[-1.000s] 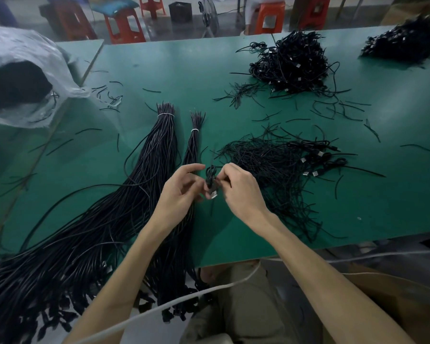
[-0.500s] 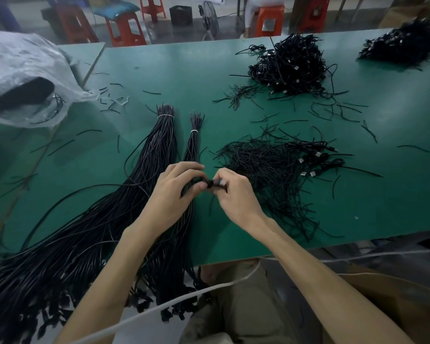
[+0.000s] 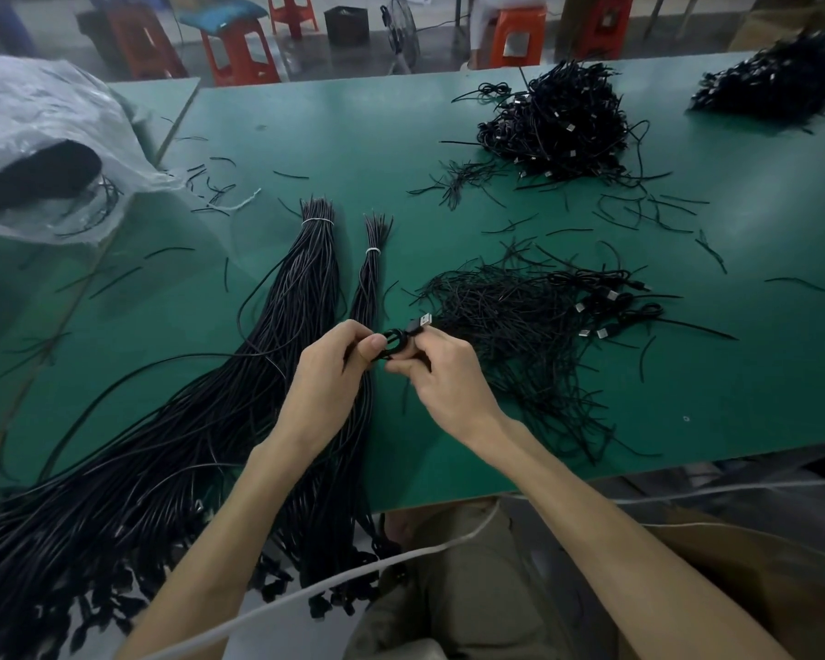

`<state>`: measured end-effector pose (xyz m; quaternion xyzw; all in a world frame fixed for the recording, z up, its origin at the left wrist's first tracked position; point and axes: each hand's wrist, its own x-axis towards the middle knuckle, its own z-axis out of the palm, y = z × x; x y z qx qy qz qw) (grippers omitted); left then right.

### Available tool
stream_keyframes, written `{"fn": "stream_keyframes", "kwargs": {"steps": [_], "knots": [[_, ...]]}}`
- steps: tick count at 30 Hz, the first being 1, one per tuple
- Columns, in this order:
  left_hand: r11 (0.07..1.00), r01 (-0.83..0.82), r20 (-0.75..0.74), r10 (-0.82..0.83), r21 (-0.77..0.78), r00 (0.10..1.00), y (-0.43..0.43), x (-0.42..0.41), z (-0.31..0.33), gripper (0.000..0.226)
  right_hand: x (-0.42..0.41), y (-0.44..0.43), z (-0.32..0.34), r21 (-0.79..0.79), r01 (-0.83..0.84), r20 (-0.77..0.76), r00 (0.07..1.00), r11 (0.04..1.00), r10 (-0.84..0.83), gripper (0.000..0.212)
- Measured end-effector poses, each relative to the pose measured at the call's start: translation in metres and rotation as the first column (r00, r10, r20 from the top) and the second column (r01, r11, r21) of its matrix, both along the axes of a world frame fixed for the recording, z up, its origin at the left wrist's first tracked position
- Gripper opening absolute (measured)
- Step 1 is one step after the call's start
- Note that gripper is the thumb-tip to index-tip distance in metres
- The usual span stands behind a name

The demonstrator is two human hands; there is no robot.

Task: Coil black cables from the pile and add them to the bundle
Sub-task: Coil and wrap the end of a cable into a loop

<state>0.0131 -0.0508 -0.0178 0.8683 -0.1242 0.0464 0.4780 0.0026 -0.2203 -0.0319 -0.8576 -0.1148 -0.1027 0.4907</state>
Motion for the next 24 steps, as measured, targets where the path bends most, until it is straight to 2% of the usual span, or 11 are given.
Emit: {"fn": "stream_keyframes", "kwargs": {"steps": [3, 6, 9, 13, 16, 20, 24], "knots": [[0.999, -0.042, -0.043, 0.04, -0.035, 0.998, -0.002, -0.001, -0.001, 0.031, -0.002, 0.001, 0.001, -0.05, -0.009, 0.051, 0.999, 0.999, 0.011, 0.015], [0.996, -0.086, -0.063, 0.086, 0.009, 0.994, -0.004, -0.002, -0.002, 0.029, -0.004, 0.001, 0.003, -0.188, 0.011, 0.183, 0.983, 0.982, 0.024, 0.015], [0.988, -0.148, -0.075, 0.15, 0.04, 0.986, -0.008, -0.002, 0.0, 0.023, -0.006, 0.002, 0.002, -0.316, 0.043, 0.29, 0.955, 0.948, 0.054, 0.012], [0.983, -0.166, -0.171, 0.177, 0.078, 0.969, -0.008, -0.002, 0.006, 0.013, -0.007, 0.002, 0.003, -0.477, 0.086, 0.365, 0.925, 0.875, 0.108, 0.015], [0.998, -0.061, -0.264, 0.057, -0.008, 0.963, -0.005, -0.004, 0.018, 0.018, -0.005, -0.001, 0.007, -0.521, 0.11, 0.381, 0.918, 0.847, 0.115, 0.02], [0.968, 0.163, -0.233, -0.206, -0.192, 0.95, 0.005, -0.005, 0.036, 0.034, -0.001, -0.008, 0.017, -0.474, 0.155, 0.422, 0.904, 0.867, 0.069, 0.023], [0.94, 0.303, -0.168, -0.327, -0.156, 0.93, 0.011, 0.001, 0.044, 0.042, 0.0, -0.008, 0.026, -0.435, 0.179, 0.434, 0.901, 0.882, 0.031, 0.027]]}}
